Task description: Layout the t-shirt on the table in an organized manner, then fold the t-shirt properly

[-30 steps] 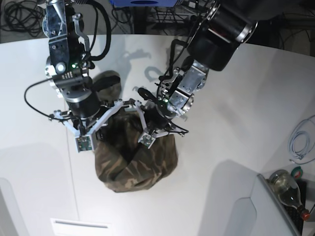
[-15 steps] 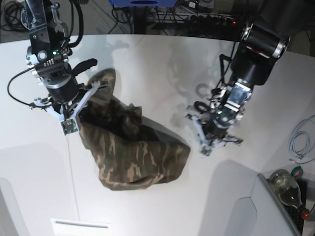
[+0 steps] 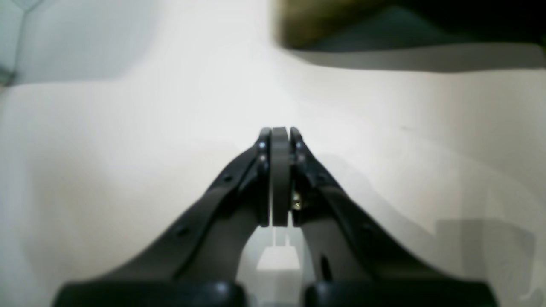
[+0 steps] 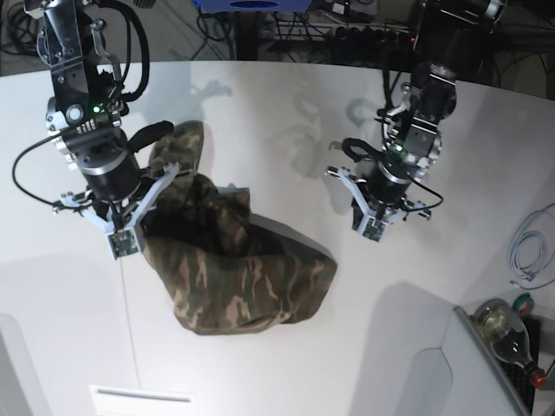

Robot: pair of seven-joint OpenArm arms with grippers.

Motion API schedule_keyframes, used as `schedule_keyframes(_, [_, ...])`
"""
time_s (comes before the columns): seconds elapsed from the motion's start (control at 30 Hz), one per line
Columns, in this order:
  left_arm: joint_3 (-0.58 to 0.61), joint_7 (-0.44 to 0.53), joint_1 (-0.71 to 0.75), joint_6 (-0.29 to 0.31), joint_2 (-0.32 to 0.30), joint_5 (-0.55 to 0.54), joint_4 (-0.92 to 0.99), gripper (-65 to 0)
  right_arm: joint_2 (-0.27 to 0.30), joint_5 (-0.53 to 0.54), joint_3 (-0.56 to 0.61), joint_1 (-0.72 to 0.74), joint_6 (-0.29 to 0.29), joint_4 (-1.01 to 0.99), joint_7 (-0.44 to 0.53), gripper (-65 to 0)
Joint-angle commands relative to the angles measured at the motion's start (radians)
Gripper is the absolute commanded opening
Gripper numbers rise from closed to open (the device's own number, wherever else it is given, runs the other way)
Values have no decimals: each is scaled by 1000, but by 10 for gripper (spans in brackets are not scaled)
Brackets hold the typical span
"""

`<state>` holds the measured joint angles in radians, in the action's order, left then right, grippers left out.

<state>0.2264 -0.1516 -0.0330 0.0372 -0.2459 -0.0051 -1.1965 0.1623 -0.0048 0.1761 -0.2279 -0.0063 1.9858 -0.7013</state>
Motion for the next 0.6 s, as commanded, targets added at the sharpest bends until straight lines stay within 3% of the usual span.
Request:
schedule_keyframes(0.0, [-12, 31, -37, -27, -13, 1, -13, -650, 3, -4, -3, 9, 1, 17, 22, -644])
schedule_keyframes(0.07, [-15, 28, -51, -26, 38, -59, -9, -650, 3, -2, -3, 8, 1, 11, 22, -644])
schedule_keyframes(0.2, [-17, 24, -100, -26, 49, -307, 48, -650, 3, -2, -3, 2, 1, 5, 22, -644])
schedule_keyframes(0.27, [-17, 22, -129, -26, 46, -456, 97, -558, 3, -4, -3, -8, 1, 5, 22, -644])
schedule_keyframes(0.4, [-5, 22, -155, -27, 24, -694, 152, -235, 3, -5, -3, -20, 1, 4, 22, -644])
schedule_keyframes(0.47, [-3, 22, -156, -26, 23, -751, 155, -132, 4, -5, -3, -28, 1, 4, 22, -644])
schedule_keyframes(0.57, [-5, 22, -161, -4, 32, -766, 151, -95, 4, -5, -3, -32, 1, 4, 22, -644])
